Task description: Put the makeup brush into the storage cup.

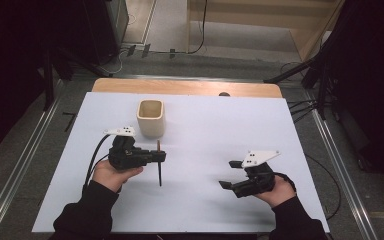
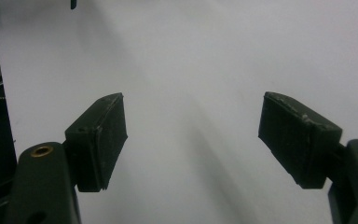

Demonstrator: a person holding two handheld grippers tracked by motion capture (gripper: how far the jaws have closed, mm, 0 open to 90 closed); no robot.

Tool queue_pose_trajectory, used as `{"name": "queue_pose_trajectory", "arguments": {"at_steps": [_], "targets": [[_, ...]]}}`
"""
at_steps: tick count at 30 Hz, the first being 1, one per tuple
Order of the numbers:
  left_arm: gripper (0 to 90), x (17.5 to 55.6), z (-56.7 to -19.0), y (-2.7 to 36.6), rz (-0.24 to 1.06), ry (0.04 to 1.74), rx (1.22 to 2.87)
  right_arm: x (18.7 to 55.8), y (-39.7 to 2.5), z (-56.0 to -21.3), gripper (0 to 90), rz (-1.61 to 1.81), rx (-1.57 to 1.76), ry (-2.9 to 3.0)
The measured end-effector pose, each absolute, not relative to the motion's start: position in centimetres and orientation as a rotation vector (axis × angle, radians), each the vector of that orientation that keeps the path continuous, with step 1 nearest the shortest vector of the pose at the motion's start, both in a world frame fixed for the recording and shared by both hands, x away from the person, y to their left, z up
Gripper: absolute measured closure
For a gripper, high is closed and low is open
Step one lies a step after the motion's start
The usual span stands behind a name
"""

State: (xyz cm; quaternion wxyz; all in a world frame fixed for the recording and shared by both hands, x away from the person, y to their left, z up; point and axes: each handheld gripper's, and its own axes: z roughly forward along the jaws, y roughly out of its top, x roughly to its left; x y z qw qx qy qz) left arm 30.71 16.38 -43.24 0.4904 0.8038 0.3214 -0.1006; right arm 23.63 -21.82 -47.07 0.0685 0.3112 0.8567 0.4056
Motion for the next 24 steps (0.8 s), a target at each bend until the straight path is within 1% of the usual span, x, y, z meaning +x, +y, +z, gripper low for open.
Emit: {"name": "queue_pose_trajectory", "arguments": {"at_steps": [14,18,24], "targets": [[83.5,30.9,-43.1,17.1,-0.244,0.788,1.946,22.6,-23.5,-47.8,23.9,1.178,0.978,2.587],[83.6,30.9,-43.0,17.2,-0.273,0.783,1.916,22.3,-24.0,-48.0,23.9,1.179,0.992,2.589],[83.6,30.7,-42.7,17.1,-0.258,0.772,1.924,22.3,-24.5,-48.2,24.0,1.182,1.030,2.576]]}}
